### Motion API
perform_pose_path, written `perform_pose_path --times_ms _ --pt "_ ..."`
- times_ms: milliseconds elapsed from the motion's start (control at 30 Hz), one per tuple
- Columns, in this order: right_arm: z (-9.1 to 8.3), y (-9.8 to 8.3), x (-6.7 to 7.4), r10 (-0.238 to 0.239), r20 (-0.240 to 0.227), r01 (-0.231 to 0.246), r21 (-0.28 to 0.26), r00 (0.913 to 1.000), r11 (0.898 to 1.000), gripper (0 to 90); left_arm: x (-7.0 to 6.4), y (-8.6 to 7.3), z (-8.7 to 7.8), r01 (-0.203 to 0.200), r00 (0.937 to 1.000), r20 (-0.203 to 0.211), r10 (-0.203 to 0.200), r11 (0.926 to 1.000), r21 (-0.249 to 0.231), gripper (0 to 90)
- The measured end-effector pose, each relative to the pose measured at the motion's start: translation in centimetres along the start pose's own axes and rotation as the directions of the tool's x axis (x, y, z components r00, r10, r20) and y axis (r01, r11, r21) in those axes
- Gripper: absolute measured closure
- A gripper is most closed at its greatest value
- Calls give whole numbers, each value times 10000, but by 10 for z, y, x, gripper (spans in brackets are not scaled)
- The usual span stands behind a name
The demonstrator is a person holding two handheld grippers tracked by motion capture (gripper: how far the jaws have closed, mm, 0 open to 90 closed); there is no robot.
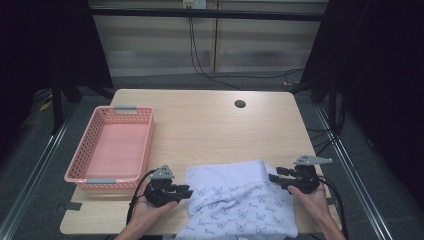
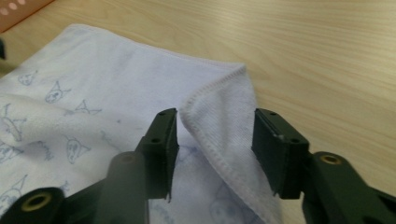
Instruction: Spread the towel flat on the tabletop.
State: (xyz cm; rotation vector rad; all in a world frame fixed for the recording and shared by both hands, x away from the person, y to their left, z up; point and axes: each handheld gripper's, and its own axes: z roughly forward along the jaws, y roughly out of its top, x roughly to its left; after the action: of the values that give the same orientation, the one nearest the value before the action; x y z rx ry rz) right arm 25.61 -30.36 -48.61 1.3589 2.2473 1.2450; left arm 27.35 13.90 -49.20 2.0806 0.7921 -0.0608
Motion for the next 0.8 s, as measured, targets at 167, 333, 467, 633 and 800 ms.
perform_pose_path --times_ms 167,333,467,633,800 --pt "6 3 4 -259 -326 260 31 9991 9997 428 8 14 4 -149 9998 -151 143 9990 -413 687" --pt "14 2 7 -503 -70 506 477 9987 9976 540 16 22 7 -178 9978 -642 148 9988 -466 673" --pt "9 4 1 -326 235 319 265 9992 9991 891 19 22 8 260 9951 -943 -311 9982 -545 628" --pt "1 -2 -4 -44 75 42 269 10000 9996 861 18 22 9 146 9963 -838 -184 9988 -457 548" --pt "9 1 6 -594 23 593 336 9982 9977 510 26 21 14 237 9935 -1113 -255 9996 -176 524"
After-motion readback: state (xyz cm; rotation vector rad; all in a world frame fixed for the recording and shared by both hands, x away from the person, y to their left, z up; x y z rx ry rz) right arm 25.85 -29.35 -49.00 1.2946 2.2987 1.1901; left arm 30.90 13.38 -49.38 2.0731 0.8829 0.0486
